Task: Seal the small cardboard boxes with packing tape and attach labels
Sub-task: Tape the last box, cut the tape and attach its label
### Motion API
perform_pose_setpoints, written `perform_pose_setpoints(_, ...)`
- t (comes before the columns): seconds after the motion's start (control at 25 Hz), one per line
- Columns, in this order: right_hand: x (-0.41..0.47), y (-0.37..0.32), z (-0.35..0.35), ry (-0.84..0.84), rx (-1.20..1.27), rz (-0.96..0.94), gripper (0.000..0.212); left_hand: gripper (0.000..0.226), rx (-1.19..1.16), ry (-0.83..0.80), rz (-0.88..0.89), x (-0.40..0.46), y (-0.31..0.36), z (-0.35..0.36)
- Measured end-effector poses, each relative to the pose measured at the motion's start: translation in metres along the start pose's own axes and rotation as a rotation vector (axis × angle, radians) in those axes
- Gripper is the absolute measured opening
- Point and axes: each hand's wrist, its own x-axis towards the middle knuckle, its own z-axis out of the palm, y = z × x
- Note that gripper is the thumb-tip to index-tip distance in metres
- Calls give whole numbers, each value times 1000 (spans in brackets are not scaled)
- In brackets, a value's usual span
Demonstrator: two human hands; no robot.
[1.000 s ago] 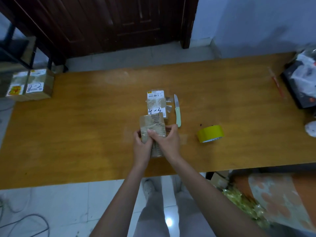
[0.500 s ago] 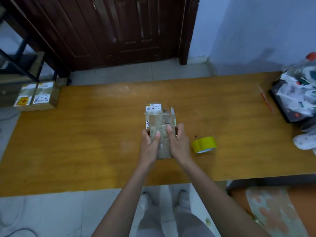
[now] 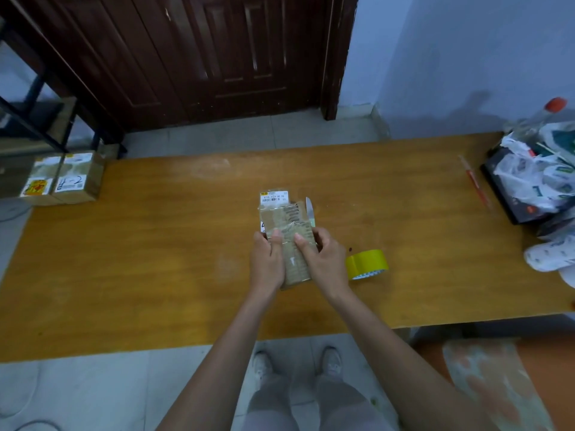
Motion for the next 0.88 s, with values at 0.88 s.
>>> perform_pose_setpoints(0.88,26,-6,7,21,612,366,55,63,-866,-283,-522,19,-3,-4)
